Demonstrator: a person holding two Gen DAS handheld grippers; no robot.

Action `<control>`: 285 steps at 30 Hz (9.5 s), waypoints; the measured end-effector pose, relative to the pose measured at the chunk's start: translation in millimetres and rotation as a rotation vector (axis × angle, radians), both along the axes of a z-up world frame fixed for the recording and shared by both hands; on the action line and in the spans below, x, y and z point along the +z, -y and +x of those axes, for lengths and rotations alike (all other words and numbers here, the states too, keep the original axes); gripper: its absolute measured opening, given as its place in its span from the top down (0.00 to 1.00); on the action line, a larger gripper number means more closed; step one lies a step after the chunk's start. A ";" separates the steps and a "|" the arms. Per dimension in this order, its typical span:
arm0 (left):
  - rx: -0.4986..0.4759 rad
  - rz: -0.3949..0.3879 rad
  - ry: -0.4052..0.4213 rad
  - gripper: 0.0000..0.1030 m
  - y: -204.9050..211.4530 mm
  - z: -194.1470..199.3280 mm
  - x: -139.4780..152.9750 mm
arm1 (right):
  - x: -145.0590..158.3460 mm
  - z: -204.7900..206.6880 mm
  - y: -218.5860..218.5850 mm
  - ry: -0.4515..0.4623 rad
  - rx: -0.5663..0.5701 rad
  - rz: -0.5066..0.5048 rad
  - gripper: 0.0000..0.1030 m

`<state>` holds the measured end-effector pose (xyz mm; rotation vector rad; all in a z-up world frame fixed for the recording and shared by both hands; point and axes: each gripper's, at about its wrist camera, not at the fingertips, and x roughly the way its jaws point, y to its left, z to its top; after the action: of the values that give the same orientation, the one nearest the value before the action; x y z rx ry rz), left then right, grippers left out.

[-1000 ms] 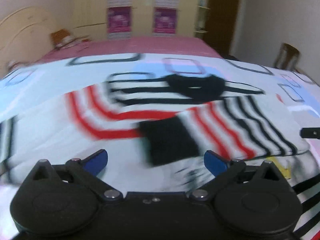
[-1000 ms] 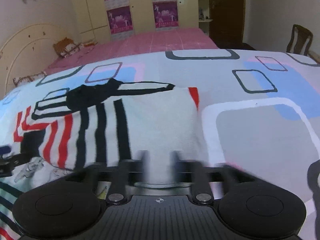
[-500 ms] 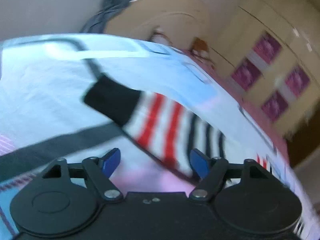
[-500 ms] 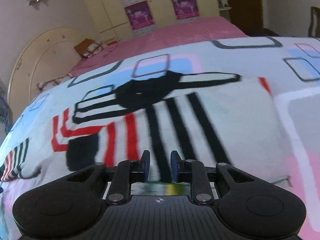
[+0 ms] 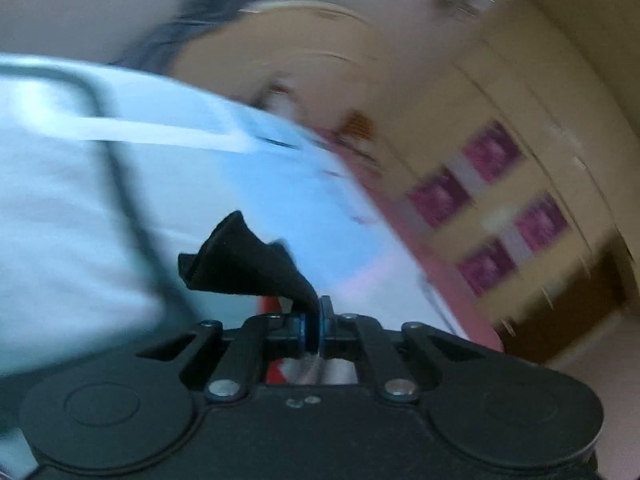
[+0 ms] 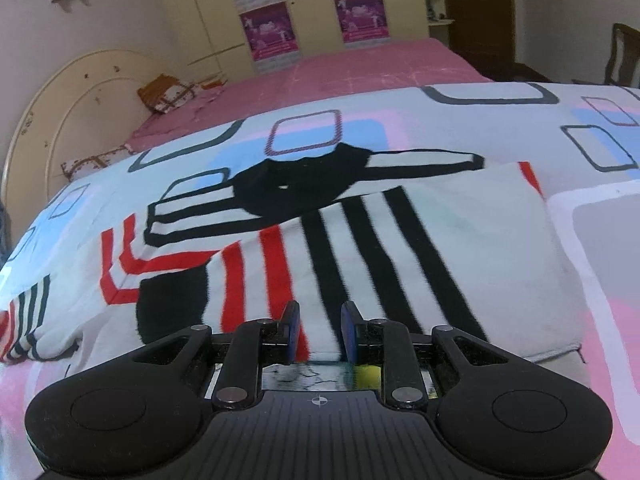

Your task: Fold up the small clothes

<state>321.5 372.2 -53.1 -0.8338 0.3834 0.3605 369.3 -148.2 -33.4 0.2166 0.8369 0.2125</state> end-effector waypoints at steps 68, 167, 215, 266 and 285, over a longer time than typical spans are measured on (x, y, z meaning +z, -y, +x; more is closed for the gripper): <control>-0.756 0.585 -0.325 0.78 200.0 61.1 -29.5 | -12.4 2.8 53.3 0.070 -0.005 -0.034 0.94; -0.857 0.581 -0.201 0.28 253.9 81.5 -30.2 | -18.1 -14.2 48.6 -0.005 -0.075 -0.012 0.89; -0.579 0.419 -0.374 0.30 237.5 -188.3 -20.6 | -18.1 -279.0 164.1 -0.049 0.053 0.205 0.56; -0.603 -0.089 0.194 0.95 196.6 -86.4 49.1 | 65.0 -187.4 202.8 0.203 0.025 0.534 0.93; -0.643 -0.169 -0.112 0.78 188.3 187.1 -39.4 | -24.3 99.5 198.2 -0.097 -0.219 0.627 0.92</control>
<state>508.7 184.0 -92.6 -0.8088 0.7662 -0.2279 468.8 -346.5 -57.7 0.9074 0.8163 0.2553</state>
